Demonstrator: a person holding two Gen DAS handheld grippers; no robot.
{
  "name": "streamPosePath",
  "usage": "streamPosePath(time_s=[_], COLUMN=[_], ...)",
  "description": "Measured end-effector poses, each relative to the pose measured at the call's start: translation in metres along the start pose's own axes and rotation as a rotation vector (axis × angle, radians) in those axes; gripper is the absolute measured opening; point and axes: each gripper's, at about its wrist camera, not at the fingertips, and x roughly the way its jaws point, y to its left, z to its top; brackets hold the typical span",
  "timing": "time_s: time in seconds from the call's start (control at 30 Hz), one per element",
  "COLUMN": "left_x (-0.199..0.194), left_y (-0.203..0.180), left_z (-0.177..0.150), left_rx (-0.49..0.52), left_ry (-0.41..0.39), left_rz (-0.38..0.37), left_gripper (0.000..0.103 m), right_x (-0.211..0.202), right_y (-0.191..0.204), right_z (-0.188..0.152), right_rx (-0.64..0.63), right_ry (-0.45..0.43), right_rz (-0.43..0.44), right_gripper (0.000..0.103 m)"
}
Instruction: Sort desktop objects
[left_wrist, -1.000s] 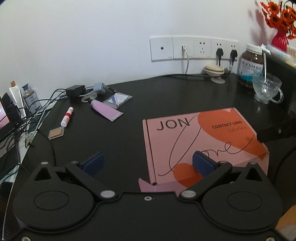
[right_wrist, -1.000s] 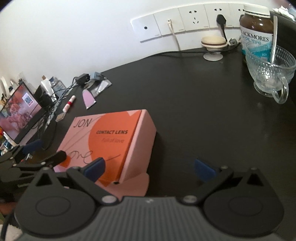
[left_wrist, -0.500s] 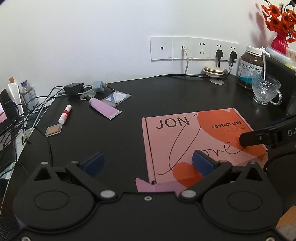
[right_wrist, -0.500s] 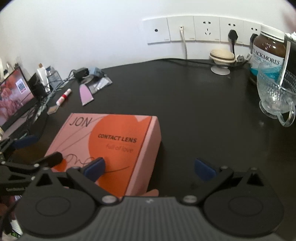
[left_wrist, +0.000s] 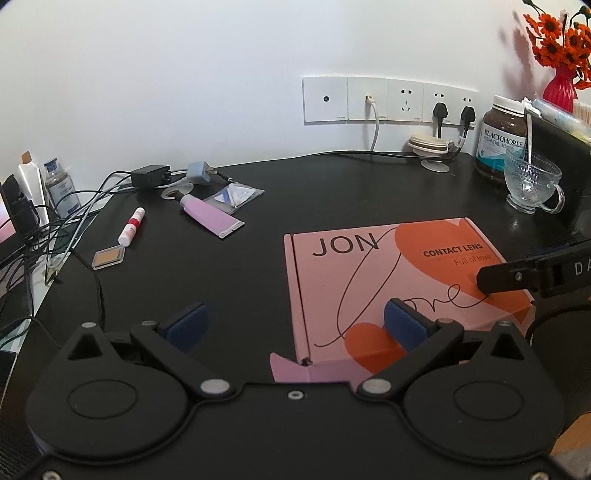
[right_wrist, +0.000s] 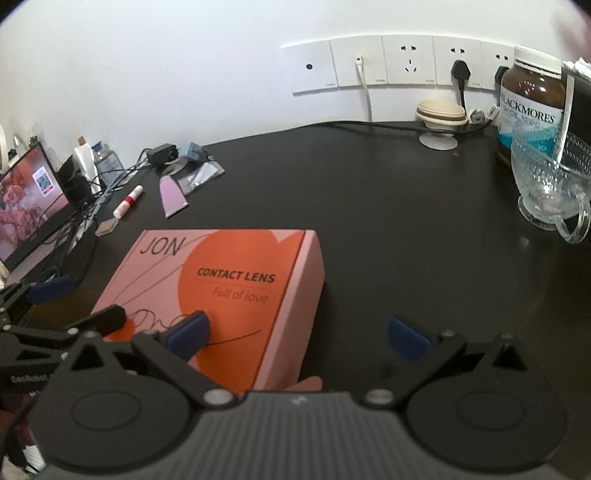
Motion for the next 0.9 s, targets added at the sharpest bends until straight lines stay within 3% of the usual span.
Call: streamPosePath(time_s=[0.9], left_x=[-0.0003], left_y=[-0.0005], left_z=[-0.0014], left_rx=[-0.027], left_ry=[0.005], left_rz=[0.012], left_gripper=[0.103], right_x=[0.0009], right_y=[-0.0001], right_z=[0.002], right_rx=[-0.013], right_ry=[0.002], right_rz=[0.017], right_gripper=[0.102])
